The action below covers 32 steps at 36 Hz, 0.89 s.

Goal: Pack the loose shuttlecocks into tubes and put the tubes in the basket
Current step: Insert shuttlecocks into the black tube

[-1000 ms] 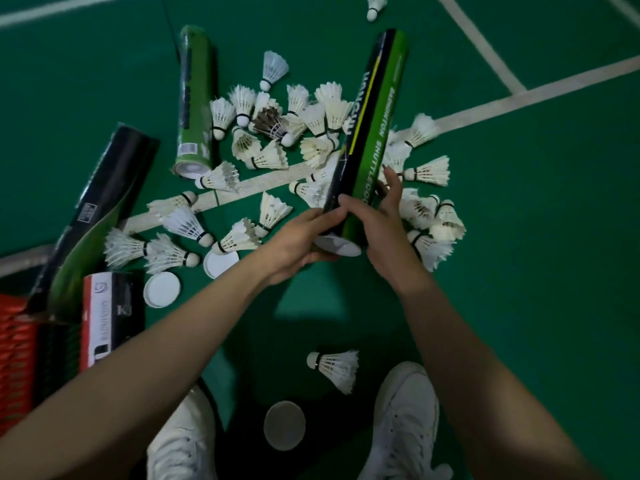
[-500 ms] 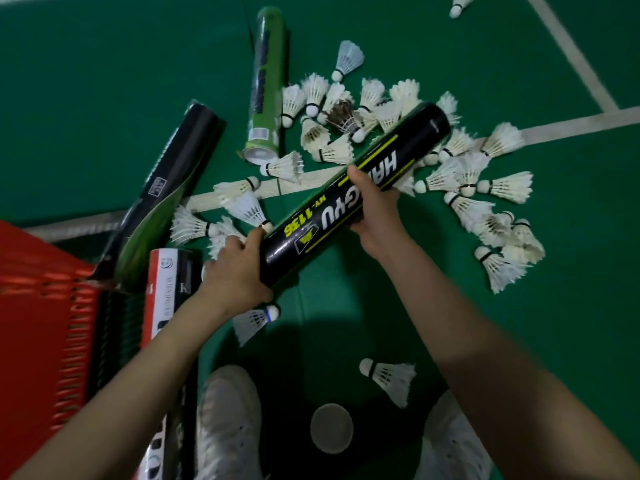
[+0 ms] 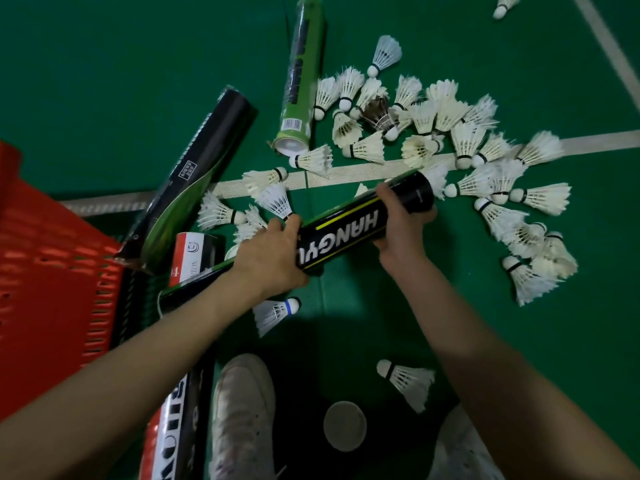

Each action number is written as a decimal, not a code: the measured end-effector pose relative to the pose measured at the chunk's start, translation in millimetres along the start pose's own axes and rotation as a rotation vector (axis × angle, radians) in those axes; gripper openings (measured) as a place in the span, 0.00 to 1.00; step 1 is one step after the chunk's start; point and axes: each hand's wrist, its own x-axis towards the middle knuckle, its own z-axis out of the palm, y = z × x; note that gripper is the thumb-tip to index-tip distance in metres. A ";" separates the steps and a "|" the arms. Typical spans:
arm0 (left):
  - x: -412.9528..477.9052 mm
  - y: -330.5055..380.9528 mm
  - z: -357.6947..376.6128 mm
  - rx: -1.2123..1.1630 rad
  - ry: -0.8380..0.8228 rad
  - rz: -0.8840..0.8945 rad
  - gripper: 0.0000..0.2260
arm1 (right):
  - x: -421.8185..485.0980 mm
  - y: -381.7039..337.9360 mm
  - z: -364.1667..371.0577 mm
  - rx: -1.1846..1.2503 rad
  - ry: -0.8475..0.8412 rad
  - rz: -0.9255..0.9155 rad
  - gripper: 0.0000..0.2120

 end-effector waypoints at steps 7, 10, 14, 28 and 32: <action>0.2 2.1 3.6 -0.075 0.036 -0.049 0.38 | -6.5 24.7 13.5 -0.103 -0.085 -0.065 0.19; -9.7 -19.4 0.4 -0.087 0.059 -0.124 0.39 | 6.6 22.5 2.6 -0.408 -0.055 -0.207 0.25; -23.7 -43.5 2.3 -0.216 0.066 -0.255 0.40 | 23.8 32.1 -10.2 -1.158 -0.181 -0.571 0.23; -45.3 -66.3 28.1 -0.259 0.012 -0.338 0.40 | 18.0 58.6 -2.2 -1.857 -0.381 -0.891 0.18; -46.8 -66.3 30.1 -0.241 -0.002 -0.319 0.39 | 15.2 62.9 -9.9 -1.666 -0.401 -0.869 0.08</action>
